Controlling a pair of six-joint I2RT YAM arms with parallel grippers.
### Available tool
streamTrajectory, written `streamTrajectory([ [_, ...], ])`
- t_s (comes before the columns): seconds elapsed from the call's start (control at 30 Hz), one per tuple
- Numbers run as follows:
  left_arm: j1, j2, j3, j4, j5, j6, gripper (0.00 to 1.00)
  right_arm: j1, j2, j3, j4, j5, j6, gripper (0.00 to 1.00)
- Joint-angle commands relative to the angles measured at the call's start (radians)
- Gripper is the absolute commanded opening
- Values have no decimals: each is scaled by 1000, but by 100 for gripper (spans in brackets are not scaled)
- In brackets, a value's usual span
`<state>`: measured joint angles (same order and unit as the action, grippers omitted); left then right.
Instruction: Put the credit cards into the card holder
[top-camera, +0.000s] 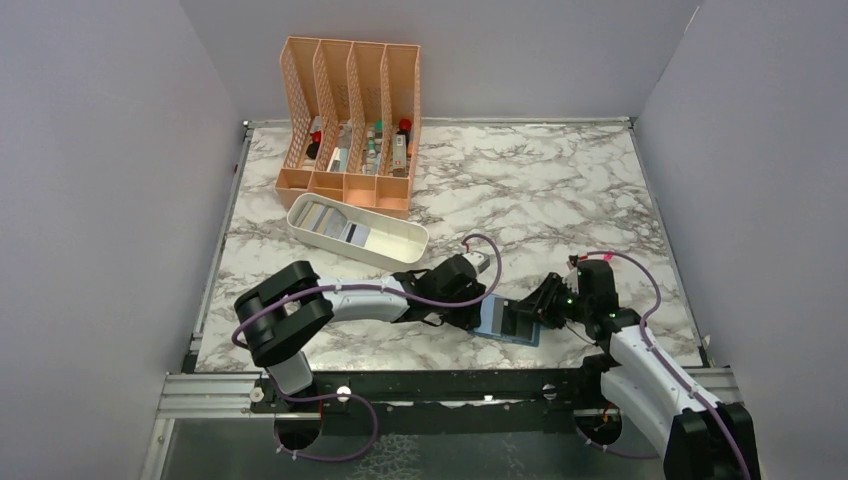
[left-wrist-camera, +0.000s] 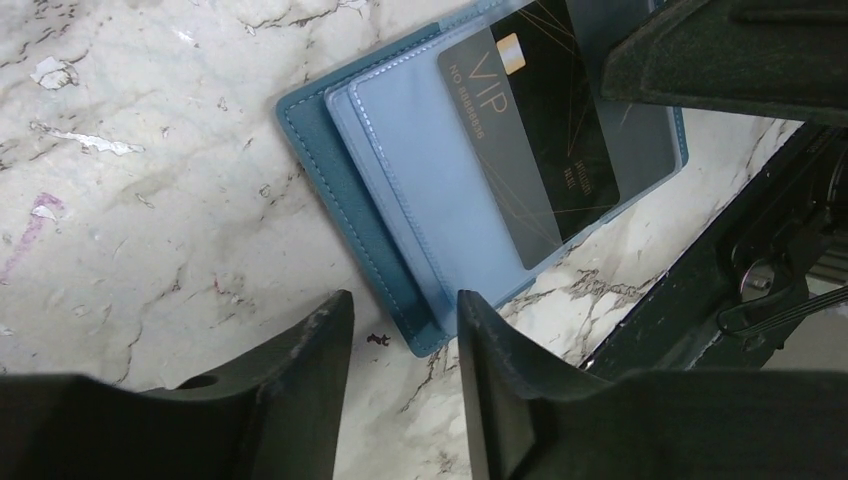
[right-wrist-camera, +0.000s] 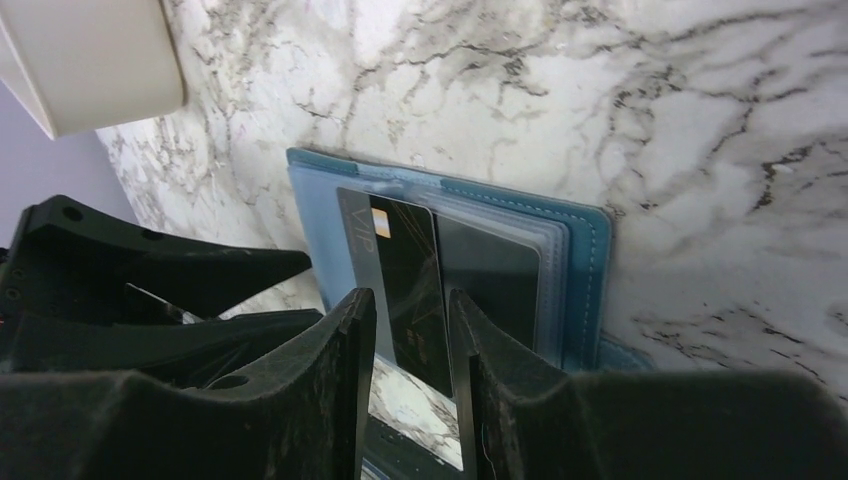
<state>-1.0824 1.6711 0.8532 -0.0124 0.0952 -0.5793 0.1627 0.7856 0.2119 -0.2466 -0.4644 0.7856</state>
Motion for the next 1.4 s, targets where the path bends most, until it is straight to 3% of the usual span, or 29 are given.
streamTrajectory([
  [0.0, -7, -51, -28, 67, -20, -17, 49, 4, 30, 19, -37, 21, -9, 39],
  [0.13, -6, -43, -45, 111, -46, -15, 57, 5, 55, 10, 6, 2, -7, 40],
  [0.23, -6, -28, -64, 158, -32, -14, 58, 6, 65, 9, 22, -7, -5, 41],
  [0.57, -7, 63, -51, 262, 115, -34, 52, 16, 94, -18, 96, -46, 21, 41],
  [1.37, -8, 107, -7, 333, 195, -71, 45, 34, 60, -78, 202, -72, 131, 40],
])
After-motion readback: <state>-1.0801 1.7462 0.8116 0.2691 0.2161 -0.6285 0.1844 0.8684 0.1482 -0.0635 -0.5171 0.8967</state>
